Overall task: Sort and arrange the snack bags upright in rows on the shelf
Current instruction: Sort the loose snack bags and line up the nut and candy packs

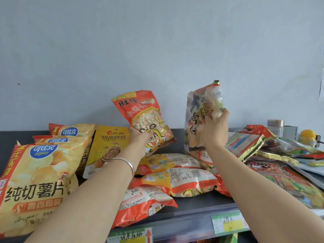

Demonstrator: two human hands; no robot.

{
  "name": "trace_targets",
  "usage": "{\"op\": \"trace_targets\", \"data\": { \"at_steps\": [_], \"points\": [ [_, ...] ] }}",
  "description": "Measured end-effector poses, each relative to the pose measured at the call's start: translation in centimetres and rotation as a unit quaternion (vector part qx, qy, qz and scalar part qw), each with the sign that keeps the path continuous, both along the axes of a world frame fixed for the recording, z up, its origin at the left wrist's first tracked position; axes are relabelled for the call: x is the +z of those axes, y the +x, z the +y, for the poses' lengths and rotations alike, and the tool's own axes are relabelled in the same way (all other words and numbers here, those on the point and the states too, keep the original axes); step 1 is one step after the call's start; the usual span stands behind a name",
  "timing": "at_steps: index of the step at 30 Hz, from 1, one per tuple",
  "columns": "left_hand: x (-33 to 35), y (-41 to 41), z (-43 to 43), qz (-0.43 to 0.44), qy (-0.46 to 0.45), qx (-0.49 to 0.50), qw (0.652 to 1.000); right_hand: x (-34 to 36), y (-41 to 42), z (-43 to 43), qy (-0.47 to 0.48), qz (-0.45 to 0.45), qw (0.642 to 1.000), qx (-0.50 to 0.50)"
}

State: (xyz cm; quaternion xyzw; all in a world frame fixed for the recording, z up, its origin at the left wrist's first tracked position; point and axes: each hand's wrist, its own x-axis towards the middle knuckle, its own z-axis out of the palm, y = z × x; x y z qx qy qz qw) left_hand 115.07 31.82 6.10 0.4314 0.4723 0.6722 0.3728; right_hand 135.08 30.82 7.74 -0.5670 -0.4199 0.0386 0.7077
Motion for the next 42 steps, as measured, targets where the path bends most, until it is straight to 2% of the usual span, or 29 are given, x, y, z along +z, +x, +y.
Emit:
{"op": "trace_targets", "data": {
  "at_steps": [2,3,5,6,8,10,12,14,16,18,21,26,30,35,37,42],
  "points": [
    [-0.6,0.6,0.6,0.022,-0.009,-0.027,0.999,0.0,0.6,0.2,0.010,0.021,1.000,-0.009],
    [-0.9,0.9,0.9,0.040,-0.011,-0.032,0.999,-0.1,0.9,0.3,-0.001,0.001,0.999,-0.032],
    [-1.5,1.4,1.4,0.073,-0.017,-0.040,0.996,-0.8,1.4,0.2,-0.062,-0.107,0.988,-0.090],
    [-1.7,1.6,1.5,0.083,-0.016,-0.047,0.995,-1.4,1.7,0.3,-0.103,-0.188,0.970,-0.118],
    [-2.2,2.0,1.7,0.102,-0.014,-0.064,0.993,-2.5,2.2,0.7,-0.180,-0.357,0.903,-0.159],
    [-2.6,2.3,1.8,0.130,-0.013,-0.072,0.989,-3.1,2.1,1.0,-0.244,-0.469,0.839,-0.130],
    [-2.7,2.3,1.7,0.146,-0.007,-0.074,0.987,-3.4,1.5,1.0,-0.291,-0.507,0.808,-0.078],
    [-2.6,2.1,1.5,0.141,0.002,-0.071,0.987,-3.3,0.9,1.1,-0.292,-0.507,0.809,-0.055],
    [-2.4,1.4,1.3,0.144,0.013,-0.061,0.988,-2.8,0.0,1.3,-0.248,-0.487,0.837,-0.007],
    [-2.2,0.5,1.2,0.153,0.026,-0.054,0.986,-2.4,-1.5,1.4,-0.209,-0.441,0.869,0.086],
    [-2.2,-1.0,0.9,0.161,0.042,-0.038,0.985,-2.1,-4.6,1.8,-0.220,-0.365,0.881,0.205],
    [-2.5,-4.2,0.8,0.161,0.053,-0.002,0.986,-2.6,-9.1,3.0,-0.238,-0.209,0.893,0.319],
    [-2.7,-6.4,1.0,0.176,0.067,0.034,0.981,-2.7,-10.9,4.1,-0.222,-0.085,0.874,0.423],
    [-2.7,-6.7,1.5,0.275,0.102,0.079,0.953,-2.8,-12.4,5.4,-0.165,-0.010,0.838,0.520],
    [-2.5,-6.5,1.9,0.310,0.099,0.074,0.943,-2.9,-12.5,6.1,-0.149,0.007,0.832,0.533],
    [-2.3,-5.6,3.2,0.342,0.061,0.047,0.936,-3.0,-11.8,7.5,-0.186,0.112,0.831,0.513]
  ]
}}
